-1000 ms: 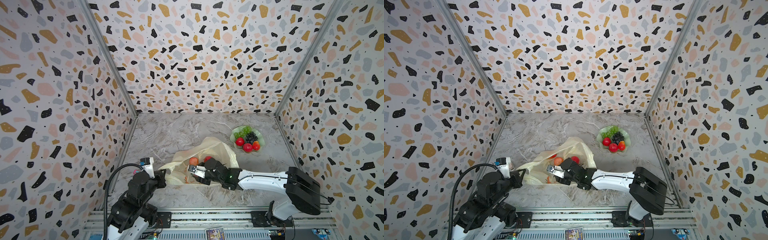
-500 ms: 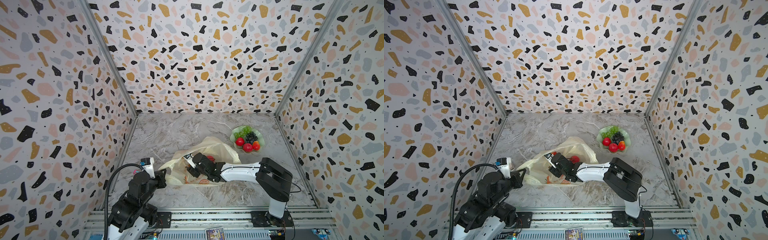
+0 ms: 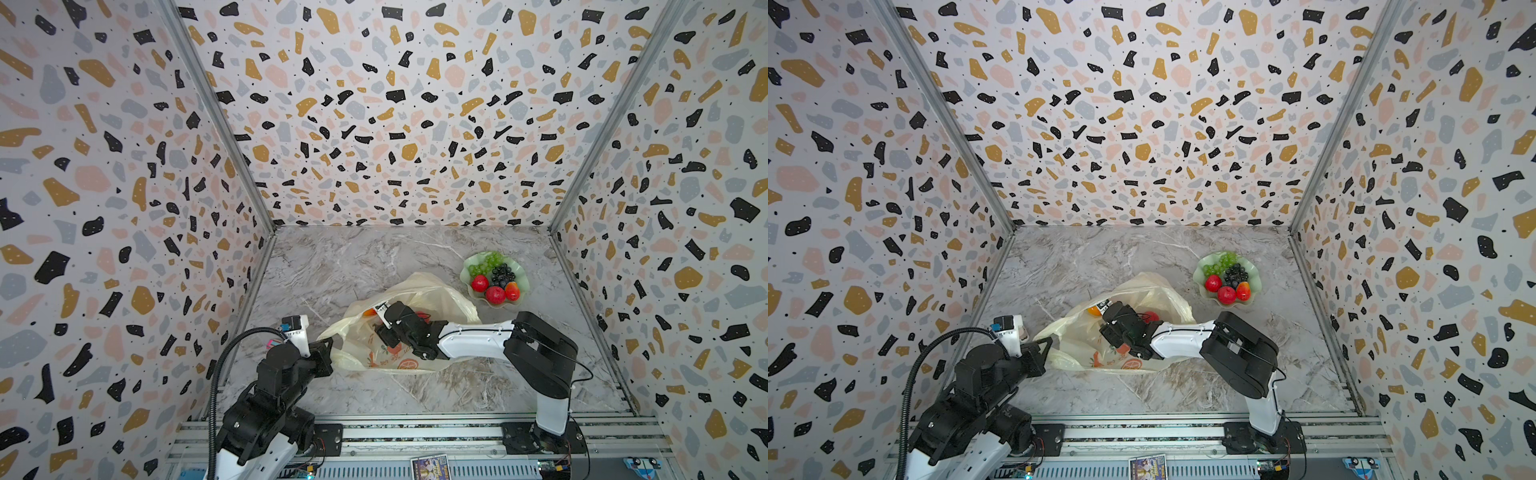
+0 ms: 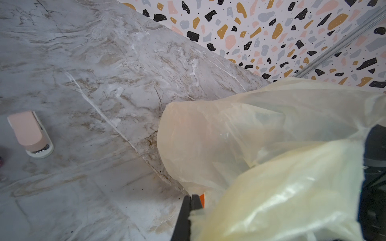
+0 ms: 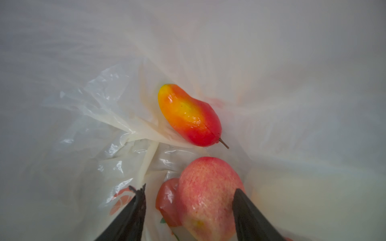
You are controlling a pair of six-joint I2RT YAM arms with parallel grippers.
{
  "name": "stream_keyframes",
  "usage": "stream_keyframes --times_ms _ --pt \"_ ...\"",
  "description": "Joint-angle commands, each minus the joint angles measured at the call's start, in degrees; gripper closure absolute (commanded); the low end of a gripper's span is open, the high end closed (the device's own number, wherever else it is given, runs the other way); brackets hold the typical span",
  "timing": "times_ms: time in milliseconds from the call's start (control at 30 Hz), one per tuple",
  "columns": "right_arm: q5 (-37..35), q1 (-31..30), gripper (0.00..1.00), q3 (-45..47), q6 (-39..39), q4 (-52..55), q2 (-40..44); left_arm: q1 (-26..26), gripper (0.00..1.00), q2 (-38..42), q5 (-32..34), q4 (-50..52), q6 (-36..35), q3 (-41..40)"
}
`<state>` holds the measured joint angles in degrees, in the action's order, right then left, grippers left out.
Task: Take fruits out of the plastic bag
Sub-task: Take out the fake fruit from the plastic bag, then place the fake fruit on the plate.
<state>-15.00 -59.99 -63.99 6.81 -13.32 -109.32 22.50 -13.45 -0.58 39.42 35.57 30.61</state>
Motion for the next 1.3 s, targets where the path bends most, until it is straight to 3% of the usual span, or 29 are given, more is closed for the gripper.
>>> stream_keyframes --times_ms 0,133,300,633,900,1267 --pt "1.24 1.15 0.34 -0.50 2.19 1.25 -0.98 -0.20 0.96 0.64 -0.48 -0.66 -0.42 -0.64" --pt "2.21 1.71 0.36 -0.35 2.62 1.45 -1.34 -0.27 0.96 0.69 -0.48 -0.73 -0.42 -0.64" --pt "3.17 1.76 0.51 0.77 2.37 0.22 -0.20 -0.27 0.96 0.83 -0.39 -0.51 -0.30 -0.64" --pt "4.81 1.79 0.66 1.73 1.79 -0.52 2.40 -0.27 0.96 0.93 -0.09 -0.68 -0.17 -0.64" --pt "10.15 1.40 0.70 6.09 0.78 -4.15 9.74 -0.27 0.96 1.05 0.46 -0.66 0.20 -0.64" --pt "20.28 -3.38 0.76 15.43 -9.77 -10.96 23.55 -0.31 0.96 1.76 2.21 -0.39 1.25 -0.62"
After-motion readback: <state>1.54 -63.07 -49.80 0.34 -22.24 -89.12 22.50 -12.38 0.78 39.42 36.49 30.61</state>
